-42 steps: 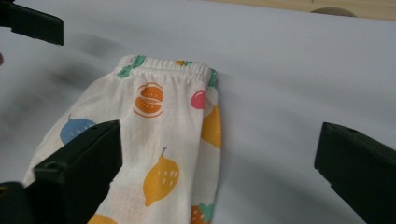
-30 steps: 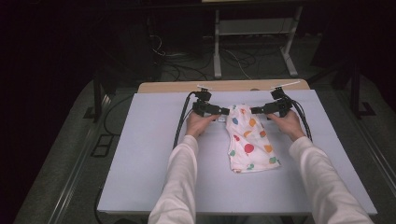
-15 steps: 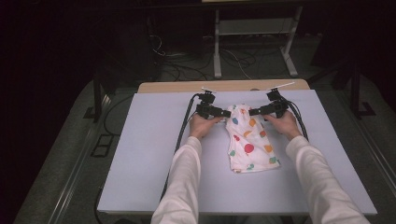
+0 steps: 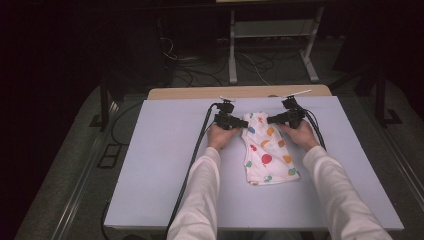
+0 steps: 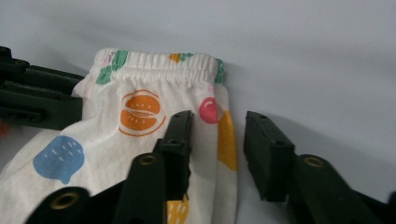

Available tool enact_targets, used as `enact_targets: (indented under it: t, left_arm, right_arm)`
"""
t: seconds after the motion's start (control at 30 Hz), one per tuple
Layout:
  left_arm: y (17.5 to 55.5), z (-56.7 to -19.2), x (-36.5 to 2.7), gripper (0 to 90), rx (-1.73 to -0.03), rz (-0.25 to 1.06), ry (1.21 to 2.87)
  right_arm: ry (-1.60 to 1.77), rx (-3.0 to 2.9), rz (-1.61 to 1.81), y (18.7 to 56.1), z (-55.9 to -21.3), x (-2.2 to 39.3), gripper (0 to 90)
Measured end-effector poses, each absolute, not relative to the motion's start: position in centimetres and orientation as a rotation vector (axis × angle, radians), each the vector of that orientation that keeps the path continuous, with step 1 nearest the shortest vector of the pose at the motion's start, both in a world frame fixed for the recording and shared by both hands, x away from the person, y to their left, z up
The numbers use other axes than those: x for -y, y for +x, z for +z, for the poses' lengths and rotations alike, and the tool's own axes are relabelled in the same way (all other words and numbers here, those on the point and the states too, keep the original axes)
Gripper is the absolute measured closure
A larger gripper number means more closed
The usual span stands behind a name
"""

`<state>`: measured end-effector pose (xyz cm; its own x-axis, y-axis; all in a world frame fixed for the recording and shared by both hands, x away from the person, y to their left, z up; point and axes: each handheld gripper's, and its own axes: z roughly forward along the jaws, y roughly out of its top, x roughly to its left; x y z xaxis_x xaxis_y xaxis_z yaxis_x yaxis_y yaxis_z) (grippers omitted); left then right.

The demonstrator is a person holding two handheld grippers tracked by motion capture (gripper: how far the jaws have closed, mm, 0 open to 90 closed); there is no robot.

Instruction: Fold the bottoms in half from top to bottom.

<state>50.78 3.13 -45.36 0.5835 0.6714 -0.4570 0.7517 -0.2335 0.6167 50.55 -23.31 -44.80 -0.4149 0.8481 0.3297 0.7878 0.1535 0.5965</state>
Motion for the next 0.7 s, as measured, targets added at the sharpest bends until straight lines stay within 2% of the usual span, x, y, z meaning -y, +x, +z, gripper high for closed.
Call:
enact_targets:
  t: [0.27,0.7]
  left_arm:
    - [50.8,-45.4,-3.2,86.2,-1.149,-0.145,1.96]
    - [50.2,-44.5,-2.8,88.4,-1.115,-0.11,1.959]
  right_arm:
    - [1.638,-2.369,1.127,50.3,-44.8,23.1,85.0]
    - [1.584,-2.357,1.144,49.5,-43.8,23.6,88.3]
